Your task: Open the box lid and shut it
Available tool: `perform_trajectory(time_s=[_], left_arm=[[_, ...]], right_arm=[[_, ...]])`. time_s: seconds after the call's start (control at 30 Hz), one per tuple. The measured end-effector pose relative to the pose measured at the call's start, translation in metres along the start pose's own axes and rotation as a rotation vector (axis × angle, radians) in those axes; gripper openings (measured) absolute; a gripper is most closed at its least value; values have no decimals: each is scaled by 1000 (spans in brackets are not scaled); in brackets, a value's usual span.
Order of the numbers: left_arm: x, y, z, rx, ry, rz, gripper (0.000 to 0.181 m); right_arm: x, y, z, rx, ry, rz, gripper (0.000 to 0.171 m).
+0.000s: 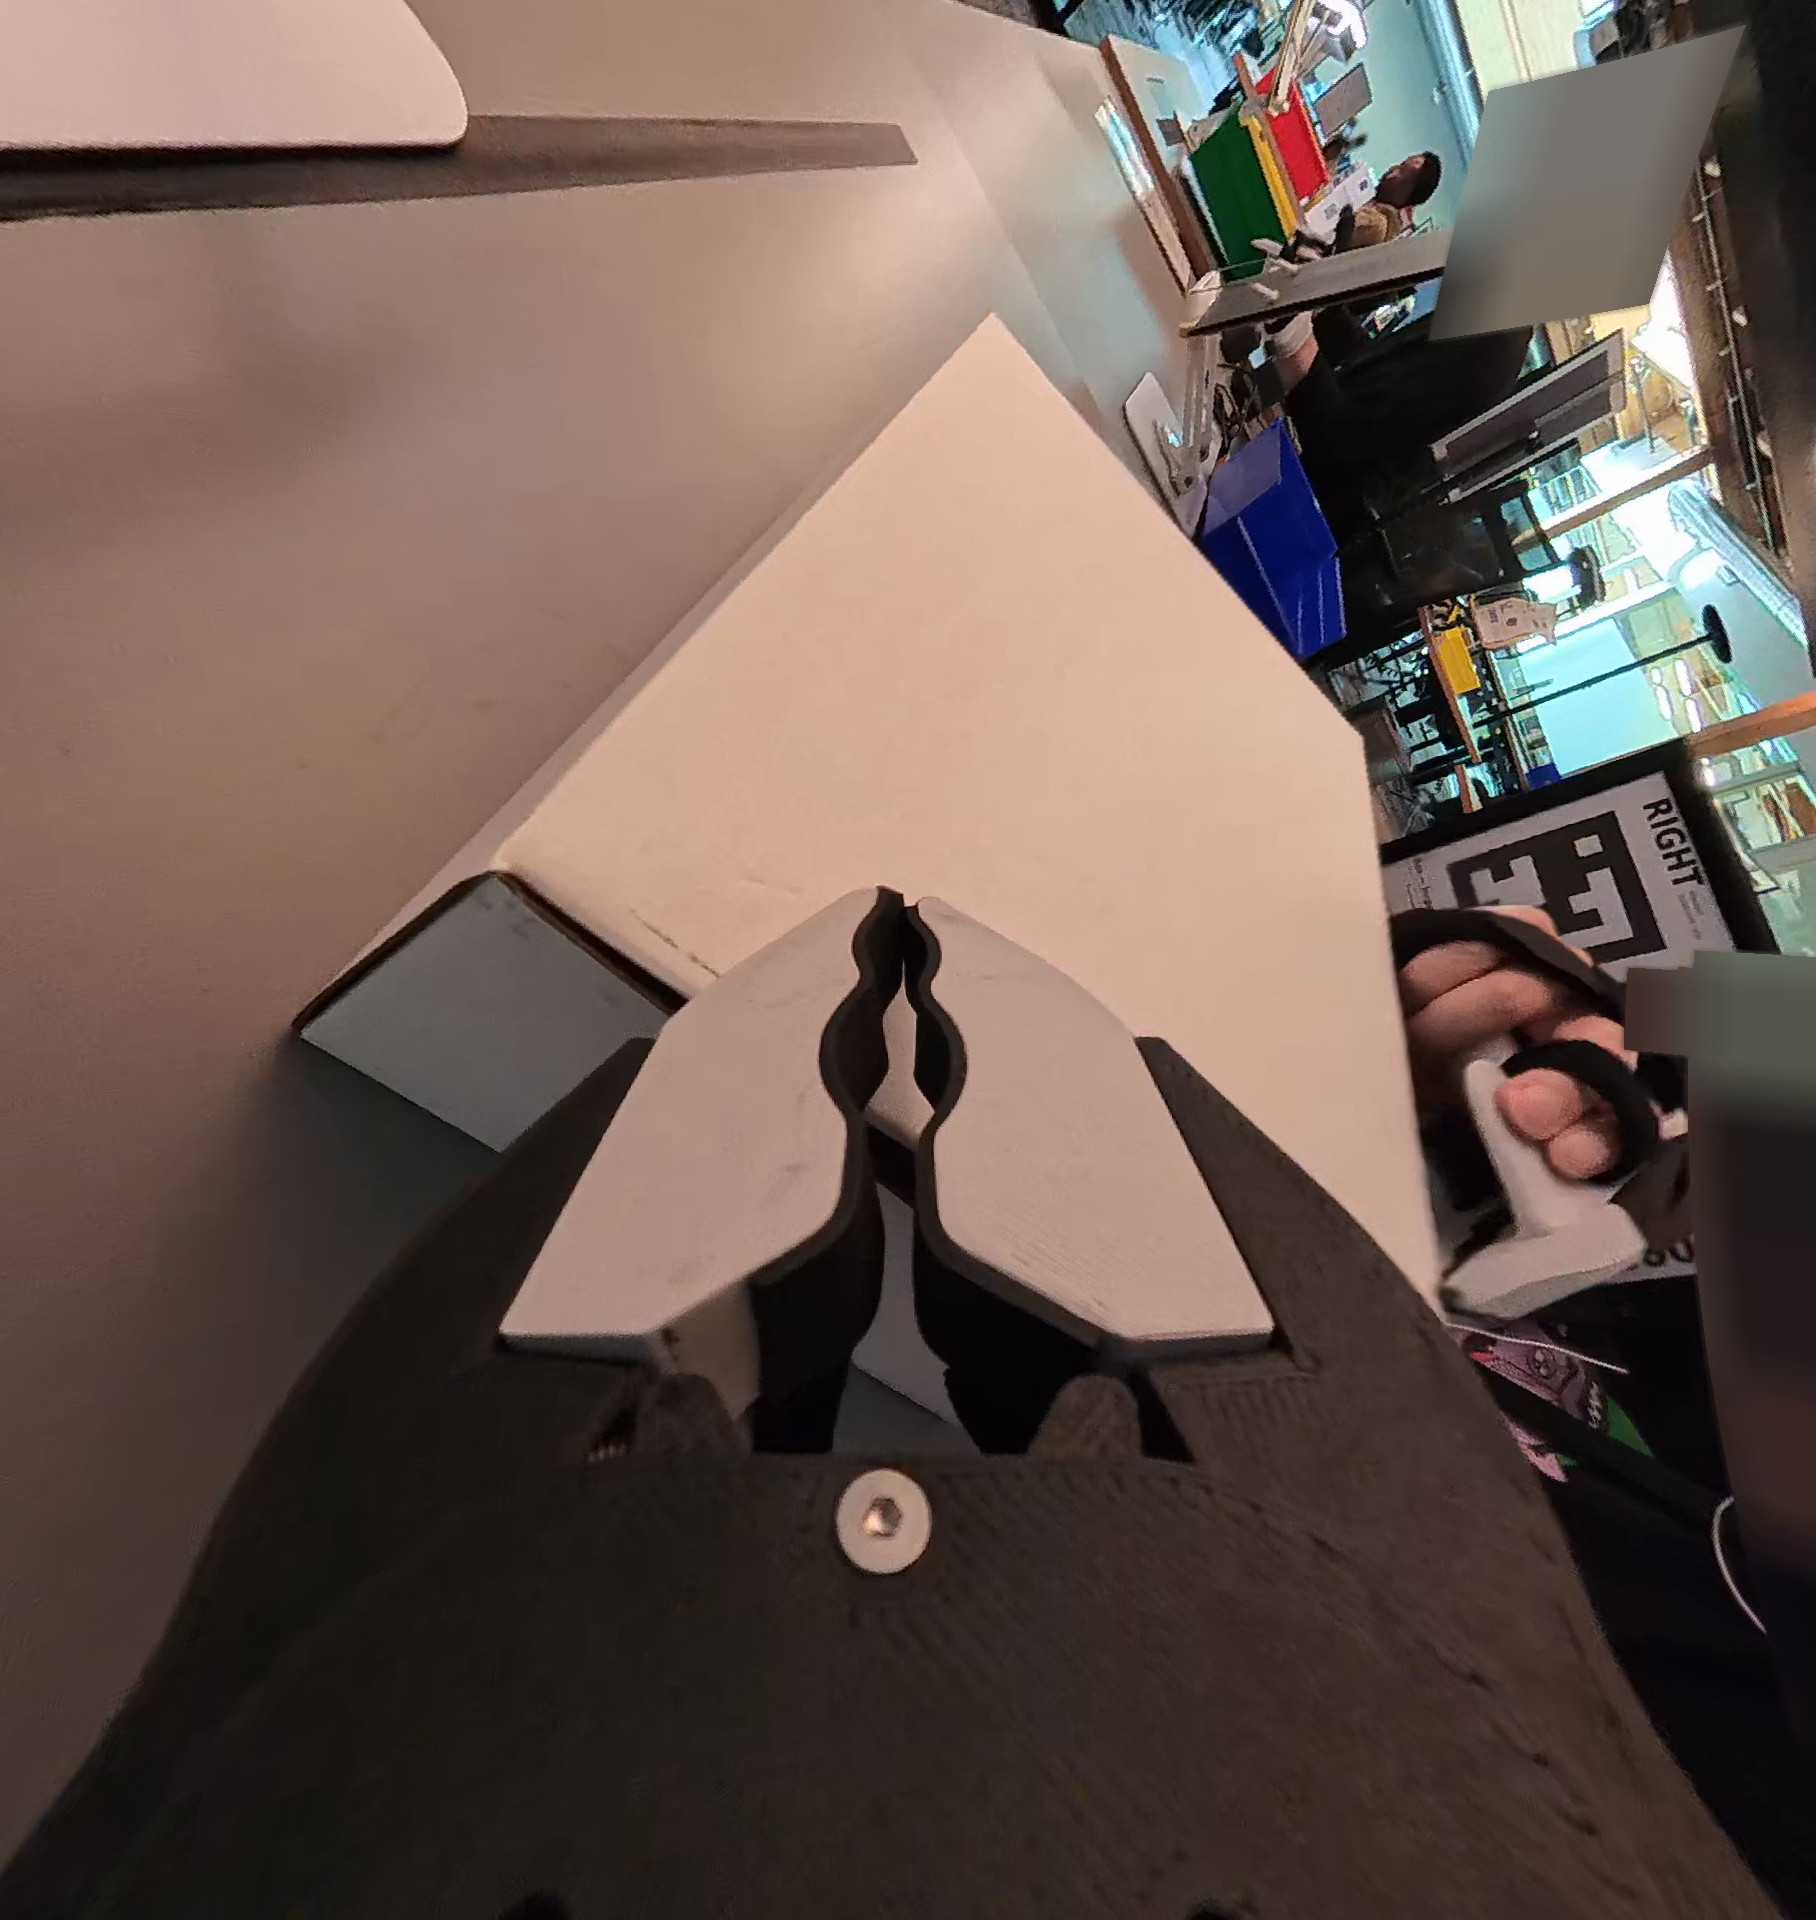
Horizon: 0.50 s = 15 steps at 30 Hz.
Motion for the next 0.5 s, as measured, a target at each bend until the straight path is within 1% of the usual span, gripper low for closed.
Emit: perform_trajectory(time_s=[0.03, 0.13, 0.23, 0.3, 0.43, 0.5], left_arm=[[1, -1, -1, 2, 4, -3, 0], [1, 0, -1, 8, 1, -3, 0], [1, 0, -1, 7, -3, -4, 0], [2, -1, 0, 29, 2, 2, 0], [1, -3, 1, 28, -4, -1, 0], [1, -3, 2, 19, -10, -8, 0]], right_arm=[[1, 0, -6, 7, 21, 6, 2], [-3, -2, -4, 121, 105, 48, 4], [-7, -5, -6, 76, 39, 43, 5], [-12, -7, -5, 79, -1, 73, 9], [-22, -10, -8, 120, 58, 123, 11], [-24, -11, -8, 116, 51, 128, 11]])
Point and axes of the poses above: each gripper's, where its closed fingertips meet, y out along the fingers, x out of its top, z = x × y across the jaws, the point moved 3 cm from there along -y, back along the fingers, and after that the axes turned 9 degrees about y, right-handed, at the moved point
